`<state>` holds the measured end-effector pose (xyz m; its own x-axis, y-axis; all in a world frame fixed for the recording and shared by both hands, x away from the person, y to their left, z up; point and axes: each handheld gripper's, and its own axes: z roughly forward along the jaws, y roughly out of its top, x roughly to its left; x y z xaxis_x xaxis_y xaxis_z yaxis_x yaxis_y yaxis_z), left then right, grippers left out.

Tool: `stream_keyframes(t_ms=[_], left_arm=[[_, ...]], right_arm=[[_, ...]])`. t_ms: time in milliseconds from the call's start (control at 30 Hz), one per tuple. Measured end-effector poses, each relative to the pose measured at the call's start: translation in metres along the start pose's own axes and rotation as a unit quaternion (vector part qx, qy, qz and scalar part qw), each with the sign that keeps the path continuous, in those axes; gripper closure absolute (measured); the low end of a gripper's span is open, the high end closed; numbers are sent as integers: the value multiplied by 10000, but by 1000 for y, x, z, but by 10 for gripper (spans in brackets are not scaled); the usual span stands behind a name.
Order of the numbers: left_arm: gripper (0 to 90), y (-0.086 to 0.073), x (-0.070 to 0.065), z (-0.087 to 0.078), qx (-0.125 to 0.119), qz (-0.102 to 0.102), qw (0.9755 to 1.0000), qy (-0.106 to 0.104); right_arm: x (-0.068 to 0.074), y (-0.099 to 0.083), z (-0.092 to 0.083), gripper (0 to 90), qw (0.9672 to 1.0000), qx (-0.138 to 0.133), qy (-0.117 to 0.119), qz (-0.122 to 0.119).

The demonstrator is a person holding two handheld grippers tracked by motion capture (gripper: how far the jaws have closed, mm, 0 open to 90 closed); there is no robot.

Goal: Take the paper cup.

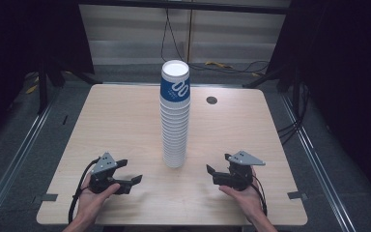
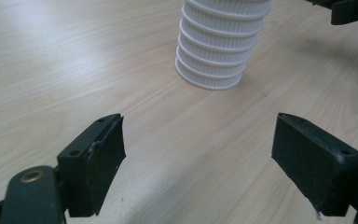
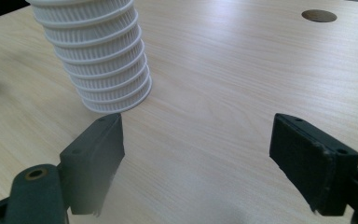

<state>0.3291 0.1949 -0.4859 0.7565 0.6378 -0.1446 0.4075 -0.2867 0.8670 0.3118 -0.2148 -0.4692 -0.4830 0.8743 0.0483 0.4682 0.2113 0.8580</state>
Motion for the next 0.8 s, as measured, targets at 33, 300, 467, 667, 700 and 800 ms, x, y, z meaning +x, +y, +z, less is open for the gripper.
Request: stream_keyframes(t_ms=[33,300,467,667,700,800], left_arm=[[170,0,0,0,-25,-10,10000,9],[171,1,2,1,58,-158,9999,-24],[171,2,-1,2,136,100,9999,-16],[170,1,-2,3,177,28,9997,-184],[166,1,-2,3,204,-23,9996,-190],[158,1,-2,2,221,-59,9994,-251]], right_arm=[[-1,1,-1,178,10000,-12,33,37],[-4,8,-12,215,9995,-225,231,44],[-4,13,-14,232,9990,-199,388,10],[3,17,-15,253,9982,-248,544,25],[4,18,-15,253,9981,-260,548,55],[7,21,-17,252,9982,-294,518,76]])
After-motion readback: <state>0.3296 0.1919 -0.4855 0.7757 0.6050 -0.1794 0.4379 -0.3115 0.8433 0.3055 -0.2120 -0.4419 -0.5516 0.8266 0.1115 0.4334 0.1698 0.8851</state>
